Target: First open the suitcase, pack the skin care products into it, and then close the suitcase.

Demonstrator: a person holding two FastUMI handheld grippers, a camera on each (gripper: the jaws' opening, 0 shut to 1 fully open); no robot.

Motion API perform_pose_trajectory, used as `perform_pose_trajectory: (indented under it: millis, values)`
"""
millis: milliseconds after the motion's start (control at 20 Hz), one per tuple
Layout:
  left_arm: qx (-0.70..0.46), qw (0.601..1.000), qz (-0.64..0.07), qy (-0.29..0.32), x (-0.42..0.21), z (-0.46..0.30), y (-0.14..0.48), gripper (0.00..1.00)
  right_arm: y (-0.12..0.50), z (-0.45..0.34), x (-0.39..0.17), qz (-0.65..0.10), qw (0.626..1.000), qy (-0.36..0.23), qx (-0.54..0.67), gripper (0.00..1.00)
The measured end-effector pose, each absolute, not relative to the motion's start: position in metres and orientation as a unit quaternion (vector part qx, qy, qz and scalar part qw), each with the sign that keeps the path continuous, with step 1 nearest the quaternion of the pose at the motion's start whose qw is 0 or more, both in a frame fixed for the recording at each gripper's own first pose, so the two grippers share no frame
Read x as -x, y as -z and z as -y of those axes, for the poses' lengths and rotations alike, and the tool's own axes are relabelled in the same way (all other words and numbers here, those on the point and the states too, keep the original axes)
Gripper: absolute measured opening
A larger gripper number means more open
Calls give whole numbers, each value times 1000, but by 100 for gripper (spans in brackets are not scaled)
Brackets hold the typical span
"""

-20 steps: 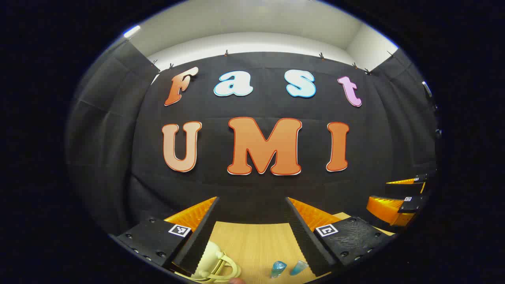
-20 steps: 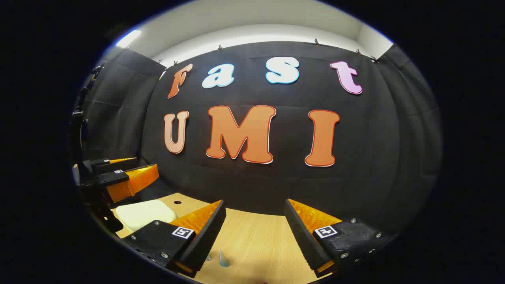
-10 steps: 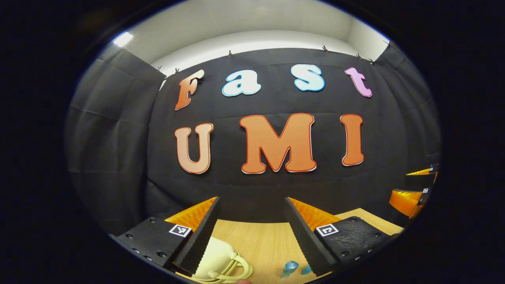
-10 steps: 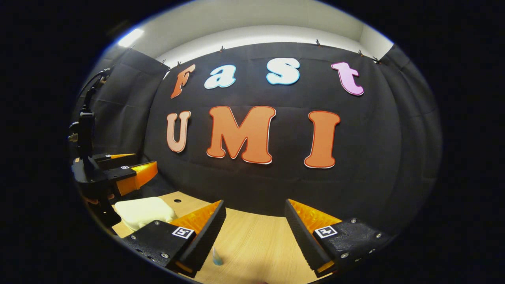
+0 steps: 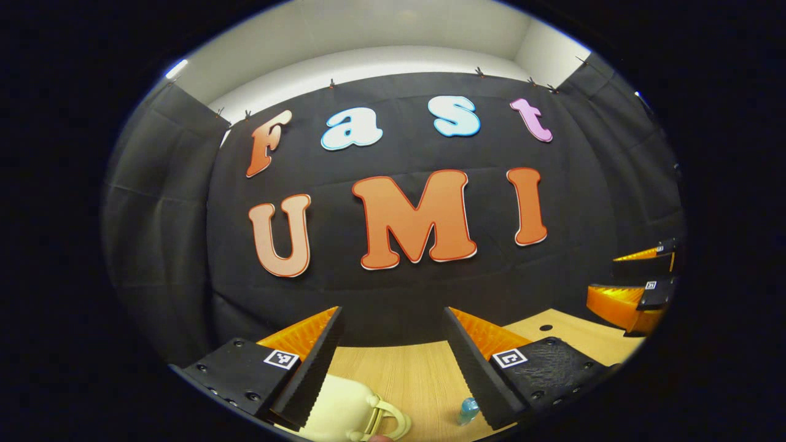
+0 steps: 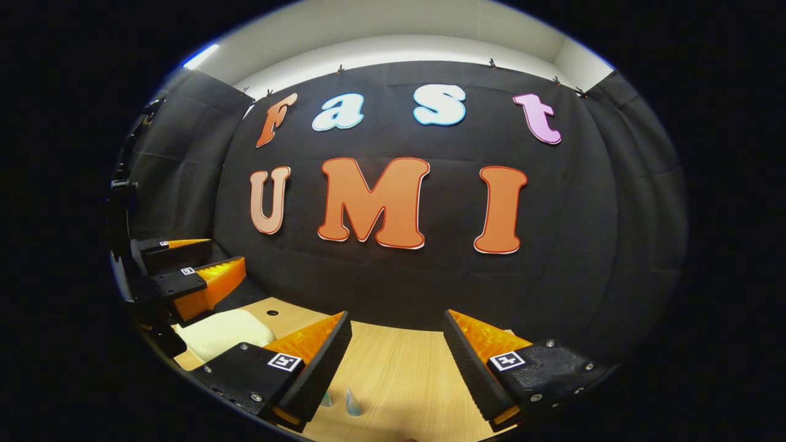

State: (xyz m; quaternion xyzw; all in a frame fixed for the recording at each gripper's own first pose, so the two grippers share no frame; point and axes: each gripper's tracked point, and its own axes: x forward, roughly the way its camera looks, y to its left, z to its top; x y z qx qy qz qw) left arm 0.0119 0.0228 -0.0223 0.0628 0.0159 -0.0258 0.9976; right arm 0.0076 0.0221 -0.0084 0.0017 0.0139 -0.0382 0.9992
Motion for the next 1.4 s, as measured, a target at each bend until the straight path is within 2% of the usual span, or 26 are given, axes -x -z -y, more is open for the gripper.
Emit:
perform_pose_trajectory:
  millis: [350,800,1400]
  values:
    - [-121,990,-62,36,-11,-44,72,99,4,-13,-16,-13,998,66,8,95]
    - [-216,965,-125,73,-9,-34,152,98,10,20,-18,-21,994,108,15,95]
    - [-342,911,-191,130,10,-29,257,98,29,46,-13,-43,989,141,10,95]
